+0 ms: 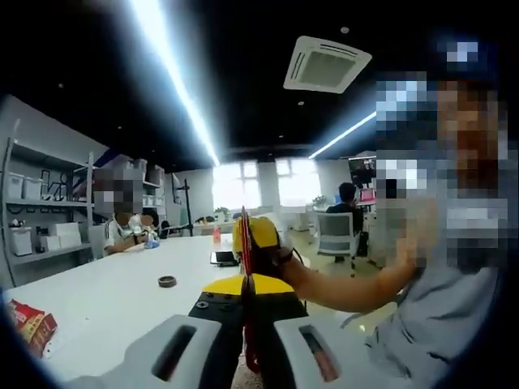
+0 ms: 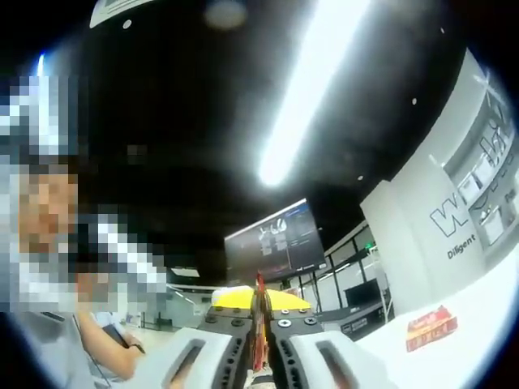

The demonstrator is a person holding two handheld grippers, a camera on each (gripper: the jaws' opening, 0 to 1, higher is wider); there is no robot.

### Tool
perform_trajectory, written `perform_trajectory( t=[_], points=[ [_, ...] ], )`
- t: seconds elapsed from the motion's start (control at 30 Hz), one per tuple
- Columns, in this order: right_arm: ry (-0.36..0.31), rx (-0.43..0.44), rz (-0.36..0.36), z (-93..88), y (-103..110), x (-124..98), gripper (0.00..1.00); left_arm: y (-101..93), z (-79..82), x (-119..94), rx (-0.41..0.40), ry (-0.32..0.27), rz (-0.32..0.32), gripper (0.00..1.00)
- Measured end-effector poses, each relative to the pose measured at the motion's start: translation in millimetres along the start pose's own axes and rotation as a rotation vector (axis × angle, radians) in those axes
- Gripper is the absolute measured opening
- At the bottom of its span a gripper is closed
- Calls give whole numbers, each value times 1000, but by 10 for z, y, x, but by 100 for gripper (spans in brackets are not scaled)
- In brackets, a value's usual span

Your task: Tear open the coffee pouch, take out the coffee, and pour the coffee from the pouch into the cup

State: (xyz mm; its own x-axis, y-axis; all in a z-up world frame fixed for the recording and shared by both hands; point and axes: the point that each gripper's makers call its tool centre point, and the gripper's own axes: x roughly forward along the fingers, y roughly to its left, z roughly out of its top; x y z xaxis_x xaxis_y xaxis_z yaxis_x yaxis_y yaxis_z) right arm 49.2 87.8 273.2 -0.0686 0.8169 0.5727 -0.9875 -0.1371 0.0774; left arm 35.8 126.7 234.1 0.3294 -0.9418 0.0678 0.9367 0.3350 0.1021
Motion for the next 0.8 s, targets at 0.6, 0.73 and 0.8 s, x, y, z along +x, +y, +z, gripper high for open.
perform_trajectory(
  t=[0.6, 0.73, 0.8],
  points=[
    [4, -2, -20, -186, 66, -107, 24, 134, -105, -45, -135, -50, 118, 3],
    [6, 2, -25, -202, 41, -115, 24, 137, -123, -46, -173, -48, 126, 3],
    [3, 1, -23, -204, 60, -113, 24, 138, -123, -48, -201, -52, 130, 3]
  ],
)
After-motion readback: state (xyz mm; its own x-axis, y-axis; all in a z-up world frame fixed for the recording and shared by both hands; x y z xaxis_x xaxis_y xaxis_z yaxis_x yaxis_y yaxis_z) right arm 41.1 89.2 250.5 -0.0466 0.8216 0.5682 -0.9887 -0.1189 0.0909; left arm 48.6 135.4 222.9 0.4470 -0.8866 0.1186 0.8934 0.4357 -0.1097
